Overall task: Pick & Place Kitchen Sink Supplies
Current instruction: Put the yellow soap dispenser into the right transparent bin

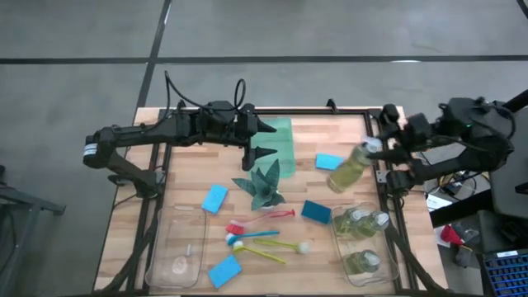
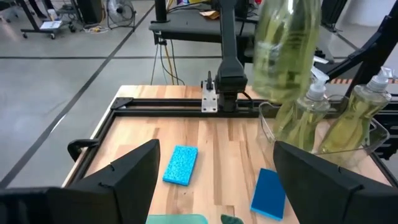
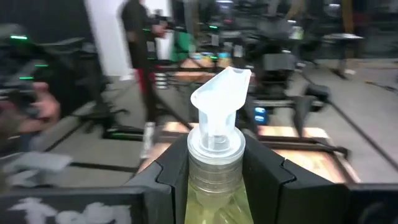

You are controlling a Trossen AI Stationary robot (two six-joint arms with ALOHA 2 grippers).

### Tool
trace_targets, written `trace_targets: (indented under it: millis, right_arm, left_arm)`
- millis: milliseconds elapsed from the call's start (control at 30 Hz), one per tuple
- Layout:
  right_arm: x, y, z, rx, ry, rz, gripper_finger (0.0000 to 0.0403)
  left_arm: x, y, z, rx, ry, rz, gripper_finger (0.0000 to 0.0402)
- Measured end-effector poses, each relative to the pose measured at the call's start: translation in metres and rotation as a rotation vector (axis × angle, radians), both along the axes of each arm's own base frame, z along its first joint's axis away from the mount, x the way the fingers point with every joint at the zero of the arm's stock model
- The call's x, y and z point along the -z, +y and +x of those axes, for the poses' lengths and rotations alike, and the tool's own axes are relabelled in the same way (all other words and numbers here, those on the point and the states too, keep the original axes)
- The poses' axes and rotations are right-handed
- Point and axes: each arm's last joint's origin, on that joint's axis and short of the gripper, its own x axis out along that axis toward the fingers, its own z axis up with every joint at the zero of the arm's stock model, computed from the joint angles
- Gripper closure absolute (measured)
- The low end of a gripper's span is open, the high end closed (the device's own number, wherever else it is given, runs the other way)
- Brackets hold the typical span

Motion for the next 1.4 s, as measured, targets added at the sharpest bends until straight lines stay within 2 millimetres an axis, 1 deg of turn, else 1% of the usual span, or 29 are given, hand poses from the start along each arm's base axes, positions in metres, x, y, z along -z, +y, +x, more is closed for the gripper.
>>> trace_targets:
  millis: [200, 333, 433, 500, 667, 833, 1033, 1167, 1400]
  right_arm:
    - [-0.001, 0.006, -0.036, -0.232, -0.042, 0.028, 0.0295]
    - [-0.005, 0.009, -0.05, -0.404, -0.077, 0.067, 0.0295]
    - [-0.003, 0.01, -0.056, -0.509, -0.054, 0.103, 0.0294]
    - [-0.003, 0.012, -0.057, -0.578, -0.044, 0.113, 0.0294]
    - [-0.003, 0.014, -0.057, -0.657, -0.036, 0.12, 0.0294]
    - [0.0, 0.016, -0.057, -0.776, -0.023, 0.117, 0.0294]
    - [0.011, 0.02, -0.052, -0.897, 0.002, 0.101, 0.0294]
    - [0.017, 0.022, -0.046, -0.924, 0.003, 0.083, 0.0294]
    - [0.03, 0.03, -0.039, -1.027, 0.031, 0.087, 0.0294]
  left_arm:
    - [0.001, 0.0, 0.0, -0.005, 0.0, -0.014, 0.0097]
    - [0.001, 0.0, 0.0, -0.009, 0.001, -0.028, 0.0097]
    - [0.003, 0.0, 0.001, -0.011, -0.004, -0.029, 0.0097]
    - [0.004, 0.0, 0.001, -0.013, -0.002, -0.035, 0.0097]
    - [0.004, 0.001, 0.002, -0.022, -0.006, -0.034, 0.0097]
    - [0.004, 0.001, 0.002, -0.027, -0.005, -0.034, 0.0097]
    - [0.004, 0.001, 0.001, -0.04, -0.004, -0.048, 0.0097]
    - [0.004, 0.001, 0.001, -0.046, -0.004, -0.051, 0.0097]
    - [0.004, 0.001, 0.001, -0.055, -0.005, -0.056, 0.0097]
